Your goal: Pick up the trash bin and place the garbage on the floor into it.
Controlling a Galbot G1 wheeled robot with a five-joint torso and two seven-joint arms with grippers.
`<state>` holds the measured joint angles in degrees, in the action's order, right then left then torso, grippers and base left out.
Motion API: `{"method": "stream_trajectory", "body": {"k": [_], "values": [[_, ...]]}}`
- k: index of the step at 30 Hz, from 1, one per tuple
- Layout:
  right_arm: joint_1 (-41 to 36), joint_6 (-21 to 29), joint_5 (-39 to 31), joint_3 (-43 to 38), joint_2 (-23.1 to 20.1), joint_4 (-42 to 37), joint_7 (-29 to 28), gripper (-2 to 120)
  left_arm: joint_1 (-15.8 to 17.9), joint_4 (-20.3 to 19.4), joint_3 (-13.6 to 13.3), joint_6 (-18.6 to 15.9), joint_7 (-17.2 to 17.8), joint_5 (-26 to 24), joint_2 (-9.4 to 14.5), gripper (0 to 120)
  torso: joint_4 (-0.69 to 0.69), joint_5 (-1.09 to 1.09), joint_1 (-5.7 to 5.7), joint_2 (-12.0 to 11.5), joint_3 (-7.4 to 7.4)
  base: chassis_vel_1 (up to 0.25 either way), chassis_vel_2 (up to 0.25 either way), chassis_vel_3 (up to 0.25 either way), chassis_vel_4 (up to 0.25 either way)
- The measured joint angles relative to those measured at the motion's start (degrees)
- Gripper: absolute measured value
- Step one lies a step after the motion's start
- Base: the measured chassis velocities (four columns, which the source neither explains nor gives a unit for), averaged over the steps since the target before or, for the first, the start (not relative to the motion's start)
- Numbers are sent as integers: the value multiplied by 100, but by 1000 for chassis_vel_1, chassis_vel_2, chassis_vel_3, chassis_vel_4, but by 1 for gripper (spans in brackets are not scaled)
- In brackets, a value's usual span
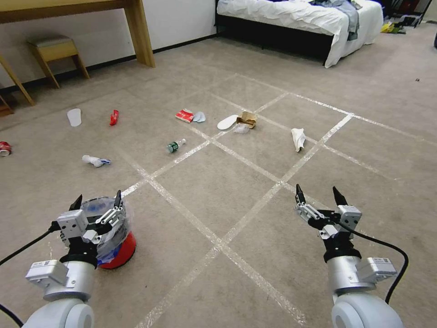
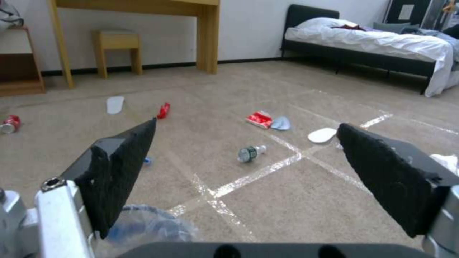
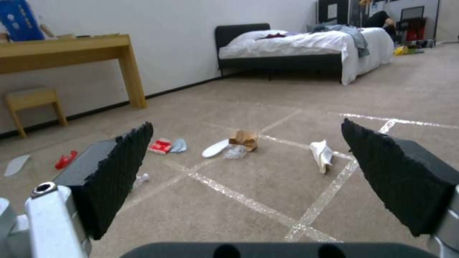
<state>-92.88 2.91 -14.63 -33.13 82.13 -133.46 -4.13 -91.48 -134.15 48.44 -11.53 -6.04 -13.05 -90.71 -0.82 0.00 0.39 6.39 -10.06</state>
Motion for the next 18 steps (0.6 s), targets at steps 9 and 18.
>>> {"method": "stream_trajectory", "body": {"k": [9, 18], "values": [[94, -12, -34, -57, -63, 4, -75, 100, -42, 102, -66, -3, -2, -3, -7, 100, 0, 0, 0, 0, 0, 0, 0, 0, 0], [150, 35, -193, -121, -176, 28, -150, 100, -85, 42, 129, -526, 117, -479, 134, 100, 0, 0, 0, 0, 0, 0, 0, 0, 0]]}}
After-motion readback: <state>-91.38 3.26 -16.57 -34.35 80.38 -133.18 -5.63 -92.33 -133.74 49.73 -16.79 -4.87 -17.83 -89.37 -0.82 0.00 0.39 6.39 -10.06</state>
